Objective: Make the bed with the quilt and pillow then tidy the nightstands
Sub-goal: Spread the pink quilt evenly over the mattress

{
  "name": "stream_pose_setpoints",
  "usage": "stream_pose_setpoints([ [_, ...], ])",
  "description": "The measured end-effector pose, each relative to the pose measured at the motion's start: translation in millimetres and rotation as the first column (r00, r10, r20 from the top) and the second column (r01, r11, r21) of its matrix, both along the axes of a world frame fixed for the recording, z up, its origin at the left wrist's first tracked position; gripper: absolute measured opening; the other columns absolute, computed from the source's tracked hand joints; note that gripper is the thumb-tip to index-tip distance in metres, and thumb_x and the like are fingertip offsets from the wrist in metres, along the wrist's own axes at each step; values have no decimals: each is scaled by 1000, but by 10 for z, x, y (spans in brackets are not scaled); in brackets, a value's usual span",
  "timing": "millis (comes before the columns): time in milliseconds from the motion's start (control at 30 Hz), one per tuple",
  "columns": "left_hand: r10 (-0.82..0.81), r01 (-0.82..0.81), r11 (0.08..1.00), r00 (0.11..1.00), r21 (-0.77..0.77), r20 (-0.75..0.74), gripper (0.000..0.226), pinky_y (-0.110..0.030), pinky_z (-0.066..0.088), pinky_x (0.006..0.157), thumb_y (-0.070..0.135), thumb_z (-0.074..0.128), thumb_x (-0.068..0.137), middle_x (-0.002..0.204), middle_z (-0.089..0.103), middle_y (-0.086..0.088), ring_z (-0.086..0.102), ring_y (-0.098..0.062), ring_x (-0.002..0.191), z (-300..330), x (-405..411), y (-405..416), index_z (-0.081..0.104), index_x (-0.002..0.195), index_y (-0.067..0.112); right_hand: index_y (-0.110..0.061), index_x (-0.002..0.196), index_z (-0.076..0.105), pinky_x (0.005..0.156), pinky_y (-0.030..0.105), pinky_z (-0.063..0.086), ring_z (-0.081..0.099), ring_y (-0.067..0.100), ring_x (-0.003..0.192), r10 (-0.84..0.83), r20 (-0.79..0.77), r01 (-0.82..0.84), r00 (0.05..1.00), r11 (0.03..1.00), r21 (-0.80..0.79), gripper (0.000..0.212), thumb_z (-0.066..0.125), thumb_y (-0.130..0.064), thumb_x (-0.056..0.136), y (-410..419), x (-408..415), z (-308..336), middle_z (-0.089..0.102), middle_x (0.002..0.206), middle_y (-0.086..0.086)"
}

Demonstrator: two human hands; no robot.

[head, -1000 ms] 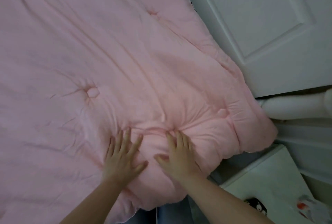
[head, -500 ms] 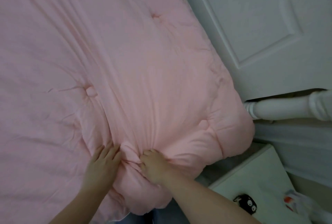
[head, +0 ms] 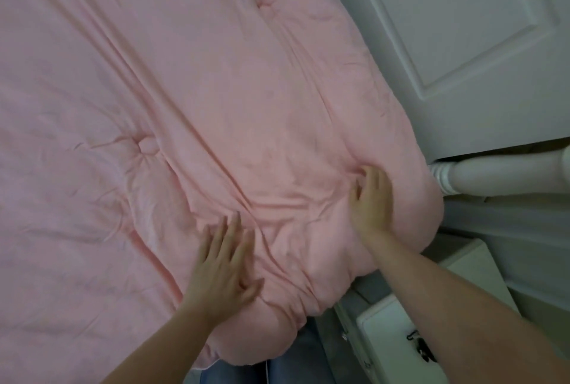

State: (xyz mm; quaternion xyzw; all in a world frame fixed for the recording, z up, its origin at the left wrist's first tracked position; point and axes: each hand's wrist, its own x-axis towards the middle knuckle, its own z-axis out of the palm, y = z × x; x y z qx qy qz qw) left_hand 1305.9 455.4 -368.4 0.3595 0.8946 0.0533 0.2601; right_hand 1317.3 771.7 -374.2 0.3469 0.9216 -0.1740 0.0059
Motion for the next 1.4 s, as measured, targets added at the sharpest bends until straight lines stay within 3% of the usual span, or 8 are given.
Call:
stream_pose_setpoints([
  [167, -324, 368, 913, 916, -175, 236, 93, -80, -15, 96, 78, 27, 80, 156, -30, -12, -27, -44, 141, 13, 534, 355, -7, 153, 30, -30, 154, 8, 114, 55, 26, 14, 36, 146, -40, 286, 19, 957, 997, 77, 99, 69, -23, 76, 668, -98, 0, -1, 163, 13],
  [267, -231, 283, 928, 948, -243, 221, 94, -85, -9, 94, 66, 52, 78, 160, -15, -15, -13, -47, 144, -17, 636, 477, 8, 153, 31, -31, 153, -10, 115, 55, 19, 17, 38, 146, -164, 387, 174, 907, 985, 9, 121, 76, -45, 69, 873, -228, -24, 12, 159, 20],
  [367, -184, 231, 951, 957, -204, 224, 65, -80, 27, 91, 49, 64, 69, 154, 35, -9, 31, -43, 139, -78, 619, 509, 60, 130, 27, -17, 156, 6, 106, 50, 35, 41, 45, 127, -86, 378, 97, 922, 995, -9, 102, 72, -27, 78, 997, -259, -47, 38, 140, 30],
  [533, -204, 241, 960, 951, -144, 233, 37, -72, 46, 78, 37, 70, 72, 140, 53, 5, 35, -47, 130, -156, 649, 578, 73, 108, 31, -4, 137, 39, 92, 54, 45, 51, 48, 107, -1, 234, -40, 972, 985, 170, 56, 46, 5, 82, 1255, -41, -35, 50, 119, 33],
  [767, -108, 217, 961, 866, -173, 489, 47, -64, -4, 114, 43, 34, 99, 162, 0, 15, -15, -33, 147, 106, 437, 649, 31, 145, 45, -16, 155, 2, 120, 50, 16, 5, 37, 147, 86, 449, -83, 889, 996, -25, 77, 48, -22, 94, 88, 74, 68, -6, 162, 13],
  [933, 180, -148, 983, 896, -107, 407, 55, -37, 32, 107, 52, 38, 86, 148, 41, 12, 50, -15, 129, 541, 469, 280, 42, 140, 43, -13, 155, 3, 121, 41, 18, 10, 35, 147, 376, 641, -149, 669, 913, -380, 90, 56, -35, 86, -772, 241, 391, -4, 161, 13],
  [1033, 479, -467, 872, 751, -147, 454, 58, -28, 33, 108, 46, 39, 97, 155, 29, 6, 41, -17, 136, 964, 483, 28, 23, 151, 35, -14, 148, 36, 114, 32, 33, 38, 28, 139, 548, 595, -163, 588, 801, -577, 71, 51, -46, 87, -1057, 140, 850, 36, 152, 13],
  [1400, 821, -879, 476, 436, -21, 368, 44, -31, 40, 104, 35, 48, 99, 141, 51, -2, 53, -19, 123, 2021, 472, -1009, 45, 140, 21, -7, 118, 67, 94, 28, 47, 62, 31, 114, 719, 483, -437, 500, 691, -575, 37, 44, -23, 94, -2037, -176, 1774, 66, 122, 19],
])
